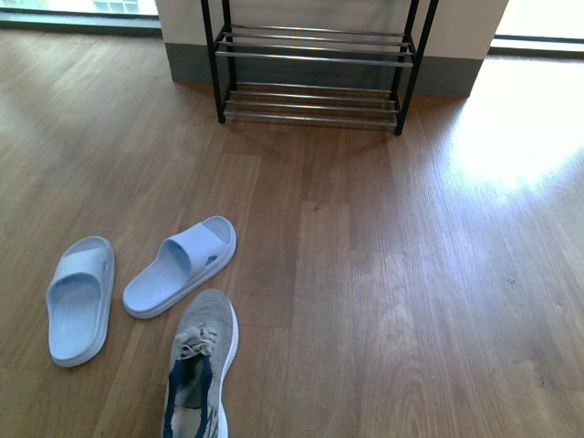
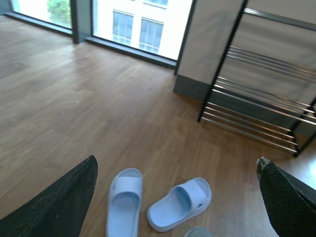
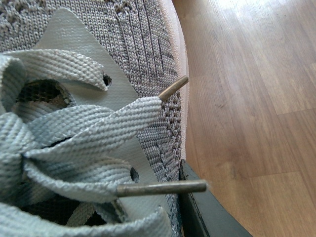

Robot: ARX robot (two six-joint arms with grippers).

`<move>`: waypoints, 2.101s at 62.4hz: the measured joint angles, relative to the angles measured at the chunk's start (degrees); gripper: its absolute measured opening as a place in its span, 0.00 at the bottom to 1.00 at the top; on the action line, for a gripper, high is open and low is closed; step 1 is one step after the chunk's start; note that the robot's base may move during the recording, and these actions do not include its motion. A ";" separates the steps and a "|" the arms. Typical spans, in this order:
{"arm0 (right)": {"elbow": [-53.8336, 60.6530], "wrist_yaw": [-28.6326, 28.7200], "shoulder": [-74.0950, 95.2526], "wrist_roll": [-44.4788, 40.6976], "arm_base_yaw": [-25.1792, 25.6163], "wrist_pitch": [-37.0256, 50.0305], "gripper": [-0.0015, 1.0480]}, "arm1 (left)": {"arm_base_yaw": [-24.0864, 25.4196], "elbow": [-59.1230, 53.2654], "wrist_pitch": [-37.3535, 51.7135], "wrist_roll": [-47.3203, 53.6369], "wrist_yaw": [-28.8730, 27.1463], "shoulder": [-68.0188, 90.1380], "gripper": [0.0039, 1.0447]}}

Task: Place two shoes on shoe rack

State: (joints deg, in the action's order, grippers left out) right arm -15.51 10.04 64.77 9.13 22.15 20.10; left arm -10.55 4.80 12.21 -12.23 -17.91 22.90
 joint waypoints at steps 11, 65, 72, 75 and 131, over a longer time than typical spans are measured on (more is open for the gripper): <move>-0.02 0.04 0.00 0.00 0.00 0.00 0.03 | -0.87 10.01 10.43 3.37 7.26 25.90 0.91; -0.02 0.04 0.00 0.00 0.00 0.00 0.03 | -23.47 40.61 4.04 -1.75 4.02 104.50 0.91; -0.02 0.07 0.00 0.00 0.00 0.00 0.03 | -22.32 44.00 1.11 -5.42 1.31 106.62 0.91; -0.02 0.04 0.00 0.00 0.00 0.00 0.03 | -22.08 45.62 0.00 -6.75 0.92 108.21 0.91; -0.02 0.02 0.00 0.00 0.00 0.00 0.03 | -26.10 61.90 -9.27 -22.91 7.78 129.39 0.91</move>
State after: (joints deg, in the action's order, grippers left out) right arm -15.53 10.07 64.77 9.13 22.15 20.10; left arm -36.64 66.70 2.94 -35.14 -10.13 152.29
